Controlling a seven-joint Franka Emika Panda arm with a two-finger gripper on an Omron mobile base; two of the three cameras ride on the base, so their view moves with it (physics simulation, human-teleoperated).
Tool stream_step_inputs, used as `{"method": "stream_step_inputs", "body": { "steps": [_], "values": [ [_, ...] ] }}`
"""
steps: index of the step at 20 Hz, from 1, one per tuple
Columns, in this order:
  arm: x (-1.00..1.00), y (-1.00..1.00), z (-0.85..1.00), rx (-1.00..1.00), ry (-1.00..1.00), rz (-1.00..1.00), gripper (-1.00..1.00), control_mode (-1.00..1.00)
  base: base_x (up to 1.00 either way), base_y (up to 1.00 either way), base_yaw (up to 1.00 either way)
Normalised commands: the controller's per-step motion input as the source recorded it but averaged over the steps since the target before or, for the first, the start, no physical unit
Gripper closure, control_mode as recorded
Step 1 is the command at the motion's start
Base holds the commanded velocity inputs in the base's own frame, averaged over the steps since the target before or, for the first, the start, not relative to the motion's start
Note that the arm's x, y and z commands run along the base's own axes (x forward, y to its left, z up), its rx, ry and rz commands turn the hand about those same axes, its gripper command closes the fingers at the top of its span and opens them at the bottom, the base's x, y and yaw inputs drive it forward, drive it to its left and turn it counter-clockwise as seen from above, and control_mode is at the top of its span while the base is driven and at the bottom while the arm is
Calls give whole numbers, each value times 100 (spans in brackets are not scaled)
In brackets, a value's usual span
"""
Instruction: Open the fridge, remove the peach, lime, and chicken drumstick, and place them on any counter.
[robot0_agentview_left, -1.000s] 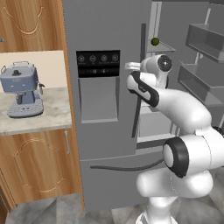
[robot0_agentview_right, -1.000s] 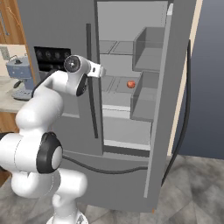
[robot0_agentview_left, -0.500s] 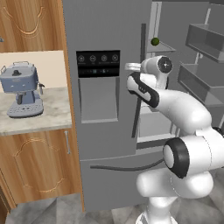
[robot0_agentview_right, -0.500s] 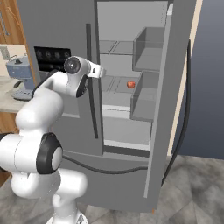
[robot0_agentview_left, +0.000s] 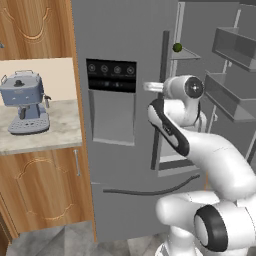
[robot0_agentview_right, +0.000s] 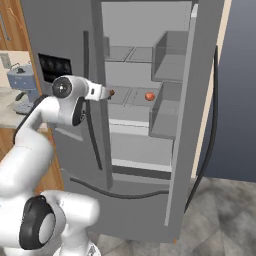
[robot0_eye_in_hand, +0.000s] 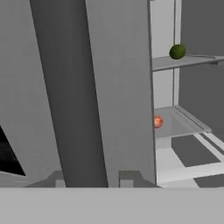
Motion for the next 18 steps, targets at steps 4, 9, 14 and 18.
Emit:
{"method": "stream_step_inputs", "body": {
  "steps": [4,9,14,18],
  "values": [
    [-100,0,0,0,-1,-3,100,-100,0,0,0],
    [-100,3,0,0,-2,-1,100,-100,0,0,0],
    [-99,29,-1,0,0,-4,100,-100,0,0,0],
    [-89,52,0,-2,4,-18,100,-100,0,0,0]
  ]
}}
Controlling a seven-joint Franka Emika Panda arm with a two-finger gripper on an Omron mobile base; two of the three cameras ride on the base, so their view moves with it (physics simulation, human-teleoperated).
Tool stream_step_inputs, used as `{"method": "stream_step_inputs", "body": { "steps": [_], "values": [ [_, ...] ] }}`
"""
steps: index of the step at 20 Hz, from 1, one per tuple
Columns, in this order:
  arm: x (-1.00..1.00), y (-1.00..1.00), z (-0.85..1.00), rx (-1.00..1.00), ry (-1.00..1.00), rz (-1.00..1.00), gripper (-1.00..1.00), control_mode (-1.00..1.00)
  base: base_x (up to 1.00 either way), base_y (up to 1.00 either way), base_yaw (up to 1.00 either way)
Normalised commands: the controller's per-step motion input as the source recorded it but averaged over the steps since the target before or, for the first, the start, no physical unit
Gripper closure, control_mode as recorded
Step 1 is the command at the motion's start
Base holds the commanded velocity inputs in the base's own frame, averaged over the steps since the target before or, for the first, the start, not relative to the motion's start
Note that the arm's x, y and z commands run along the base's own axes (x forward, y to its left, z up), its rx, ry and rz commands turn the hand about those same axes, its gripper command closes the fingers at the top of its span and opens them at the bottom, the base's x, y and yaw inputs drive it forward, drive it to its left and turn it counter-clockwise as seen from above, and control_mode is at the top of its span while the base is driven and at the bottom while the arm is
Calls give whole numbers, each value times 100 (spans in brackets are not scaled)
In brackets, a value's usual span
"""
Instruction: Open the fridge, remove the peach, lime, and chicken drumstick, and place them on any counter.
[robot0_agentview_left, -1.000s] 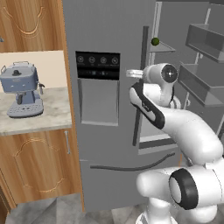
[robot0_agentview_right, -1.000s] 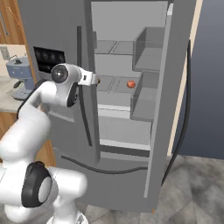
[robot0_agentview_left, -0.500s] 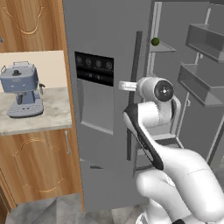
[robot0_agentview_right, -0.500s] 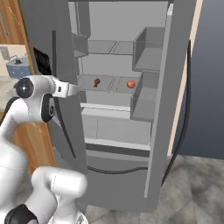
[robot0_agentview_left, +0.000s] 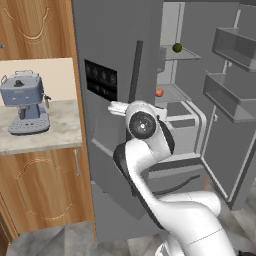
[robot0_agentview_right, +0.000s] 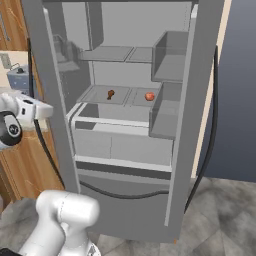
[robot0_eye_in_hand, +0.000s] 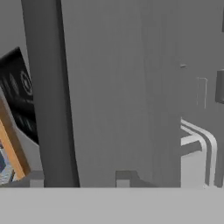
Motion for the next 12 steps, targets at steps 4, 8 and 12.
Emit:
{"method": "stream_step_inputs", "body": {
  "steps": [4,8,12],
  "values": [
    [-82,36,0,0,14,-33,-100,-100,0,0,0],
    [-6,0,-4,0,6,-6,-100,-100,0,0,0],
    [0,0,-26,-1,-5,0,-100,-100,0,0,0]
  ]
}}
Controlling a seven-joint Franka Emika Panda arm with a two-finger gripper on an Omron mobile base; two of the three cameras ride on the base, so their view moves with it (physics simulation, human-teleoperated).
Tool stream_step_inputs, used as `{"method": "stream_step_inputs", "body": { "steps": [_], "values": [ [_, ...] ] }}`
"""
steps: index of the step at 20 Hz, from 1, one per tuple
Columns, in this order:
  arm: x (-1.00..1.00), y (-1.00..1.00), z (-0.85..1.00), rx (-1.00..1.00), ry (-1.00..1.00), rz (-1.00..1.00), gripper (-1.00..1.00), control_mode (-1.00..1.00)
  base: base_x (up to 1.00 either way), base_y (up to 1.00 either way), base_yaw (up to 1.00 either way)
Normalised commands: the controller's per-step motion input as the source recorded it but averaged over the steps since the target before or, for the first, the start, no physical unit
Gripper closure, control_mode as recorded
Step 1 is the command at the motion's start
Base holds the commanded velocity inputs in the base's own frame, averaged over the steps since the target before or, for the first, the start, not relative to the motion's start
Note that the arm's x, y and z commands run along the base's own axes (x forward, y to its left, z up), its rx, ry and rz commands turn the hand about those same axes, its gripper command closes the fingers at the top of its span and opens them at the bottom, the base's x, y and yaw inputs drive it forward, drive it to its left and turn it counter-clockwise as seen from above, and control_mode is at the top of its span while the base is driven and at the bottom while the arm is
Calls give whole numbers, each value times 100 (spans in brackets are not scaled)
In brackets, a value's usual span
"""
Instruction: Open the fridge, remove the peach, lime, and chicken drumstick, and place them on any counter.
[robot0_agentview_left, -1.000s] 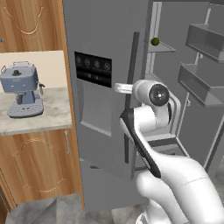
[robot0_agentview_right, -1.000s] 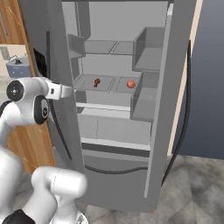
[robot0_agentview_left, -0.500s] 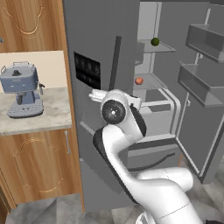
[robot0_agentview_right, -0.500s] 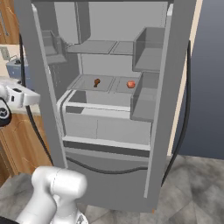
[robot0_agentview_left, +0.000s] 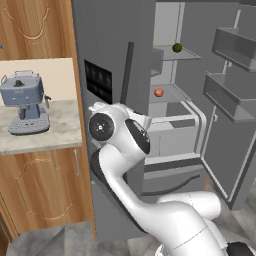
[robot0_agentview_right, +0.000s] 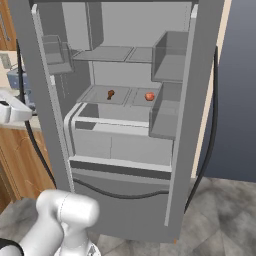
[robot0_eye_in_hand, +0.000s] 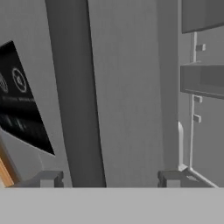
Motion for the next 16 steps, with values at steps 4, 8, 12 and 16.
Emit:
{"method": "stream_step_inputs", "body": {
  "steps": [4,8,12,16],
  "values": [
    [-2,0,-18,-1,-6,0,-100,-100,0,0,0],
    [-12,6,-2,-1,-10,0,-100,-100,0,0,0],
    [-63,19,0,-1,-13,-2,-100,-100,0,0,0],
    [-88,-2,0,0,-8,0,-100,-100,0,0,0]
  ]
}}
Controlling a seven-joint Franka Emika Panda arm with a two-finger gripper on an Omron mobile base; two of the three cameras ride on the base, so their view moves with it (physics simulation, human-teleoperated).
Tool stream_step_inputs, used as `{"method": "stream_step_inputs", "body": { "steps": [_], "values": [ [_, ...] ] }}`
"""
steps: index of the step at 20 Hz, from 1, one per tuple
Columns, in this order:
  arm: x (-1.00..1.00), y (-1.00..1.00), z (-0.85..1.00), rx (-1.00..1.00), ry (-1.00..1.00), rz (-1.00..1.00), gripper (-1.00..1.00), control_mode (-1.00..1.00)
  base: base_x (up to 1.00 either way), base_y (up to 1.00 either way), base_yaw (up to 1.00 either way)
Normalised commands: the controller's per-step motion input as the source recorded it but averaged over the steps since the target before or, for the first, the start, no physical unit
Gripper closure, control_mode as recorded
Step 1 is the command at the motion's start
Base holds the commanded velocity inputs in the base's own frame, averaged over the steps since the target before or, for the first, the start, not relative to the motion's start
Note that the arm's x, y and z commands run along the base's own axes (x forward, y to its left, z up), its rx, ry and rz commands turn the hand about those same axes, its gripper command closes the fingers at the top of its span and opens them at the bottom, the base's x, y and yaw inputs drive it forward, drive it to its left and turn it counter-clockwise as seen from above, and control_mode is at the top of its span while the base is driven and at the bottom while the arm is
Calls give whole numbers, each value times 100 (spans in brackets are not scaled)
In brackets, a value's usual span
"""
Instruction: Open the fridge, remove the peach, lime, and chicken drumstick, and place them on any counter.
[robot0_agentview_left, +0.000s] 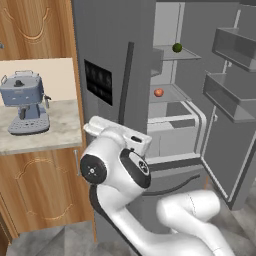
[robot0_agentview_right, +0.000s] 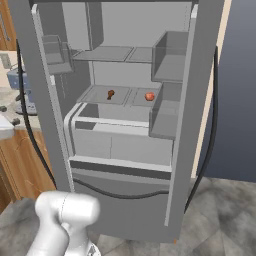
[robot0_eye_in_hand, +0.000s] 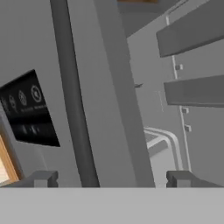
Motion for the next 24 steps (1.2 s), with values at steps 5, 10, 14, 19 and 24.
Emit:
{"method": "stream_step_inputs", "body": {
  "steps": [5,10,14,19,24],
  "values": [
    [-20,-88,2,16,0,13,-100,-100,0,0,0],
    [-7,-100,-5,6,-7,39,-100,-100,0,0,0],
    [0,-100,-22,2,0,48,-100,-100,0,0,0],
    [22,-100,-30,3,0,44,-100,-100,0,0,0],
    [48,-48,-27,1,4,38,-100,-100,0,0,0]
  ]
}}
